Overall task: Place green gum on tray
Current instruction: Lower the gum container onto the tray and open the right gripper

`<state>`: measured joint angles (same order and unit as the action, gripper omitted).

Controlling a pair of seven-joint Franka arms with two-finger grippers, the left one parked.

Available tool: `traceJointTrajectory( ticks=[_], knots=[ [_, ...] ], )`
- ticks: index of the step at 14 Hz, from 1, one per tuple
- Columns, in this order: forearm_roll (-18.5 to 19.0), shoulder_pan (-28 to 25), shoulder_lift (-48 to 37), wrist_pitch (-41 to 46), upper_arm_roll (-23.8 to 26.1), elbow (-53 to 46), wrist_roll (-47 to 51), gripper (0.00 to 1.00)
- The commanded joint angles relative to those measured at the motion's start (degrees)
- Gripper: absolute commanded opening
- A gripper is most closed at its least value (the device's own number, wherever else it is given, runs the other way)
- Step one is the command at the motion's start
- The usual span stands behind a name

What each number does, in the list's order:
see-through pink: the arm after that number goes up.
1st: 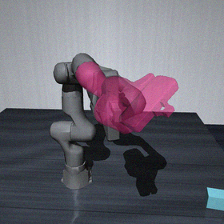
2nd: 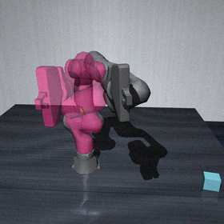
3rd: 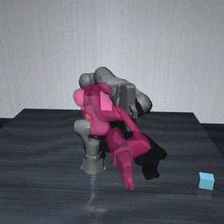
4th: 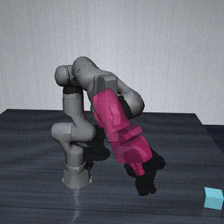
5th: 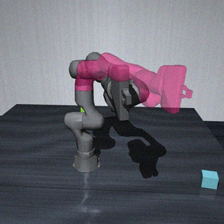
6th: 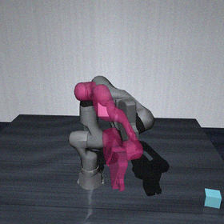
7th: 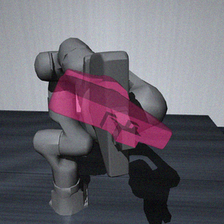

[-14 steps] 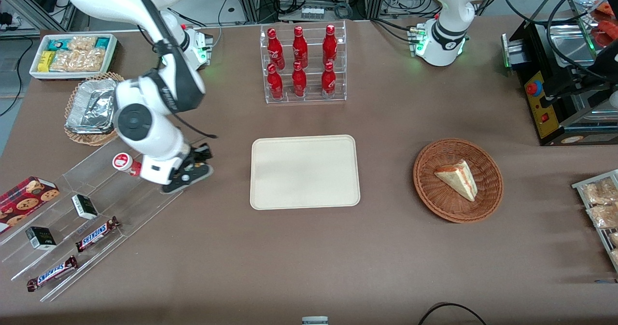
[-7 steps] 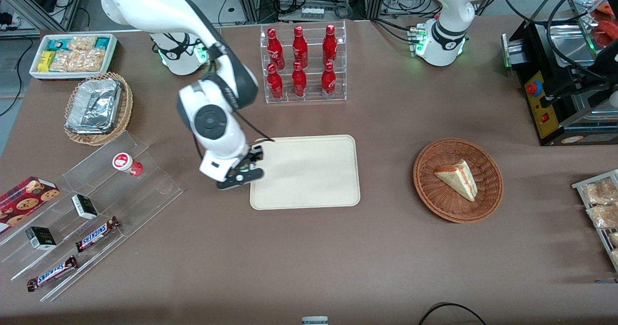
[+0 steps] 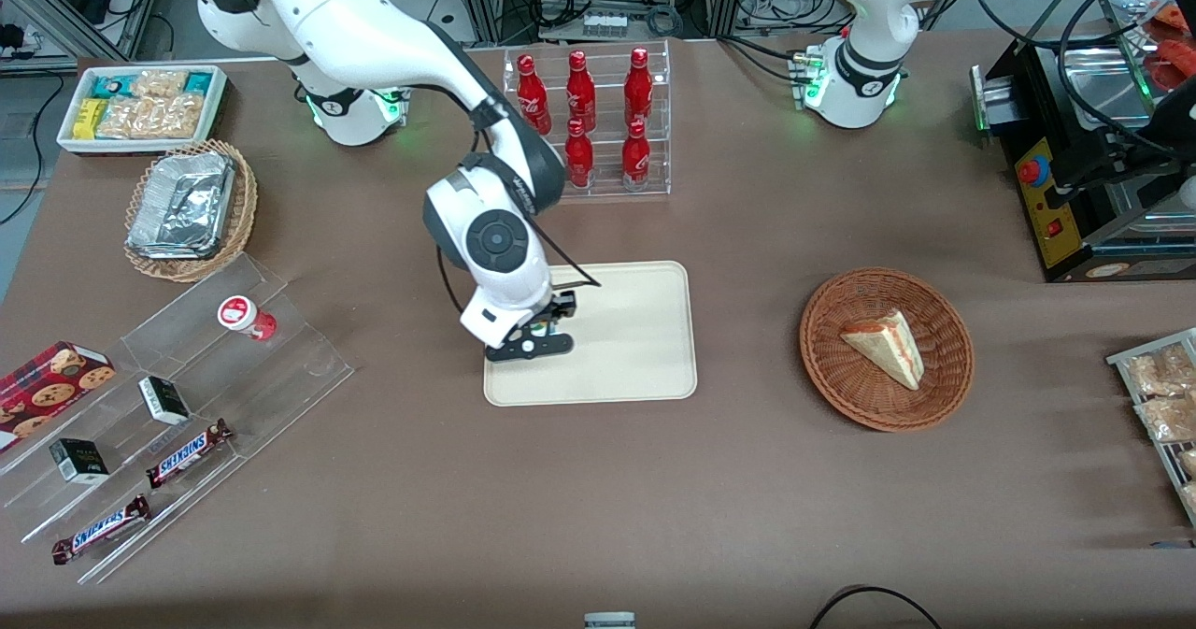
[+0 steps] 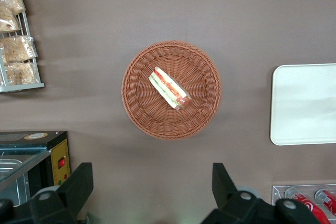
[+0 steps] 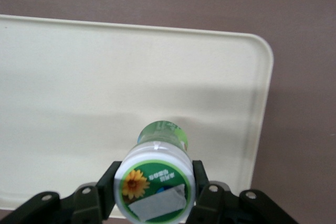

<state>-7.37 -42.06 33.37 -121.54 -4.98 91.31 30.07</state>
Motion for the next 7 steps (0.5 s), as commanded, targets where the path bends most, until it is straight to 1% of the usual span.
traceJointTrajectory(
  ticks=[1,4,7],
  knots=[
    [-2.2,-1.4,3.4,-1.6,-0.6,-3.9,3.1,0.0],
    [-2.2,-3.5,5.7,-6.0,-0.6,-4.1,6.3,0.0],
    [-2.2,-3.7,7.1,-6.8,-0.6,-5.1,7.0,0.0]
  ],
)
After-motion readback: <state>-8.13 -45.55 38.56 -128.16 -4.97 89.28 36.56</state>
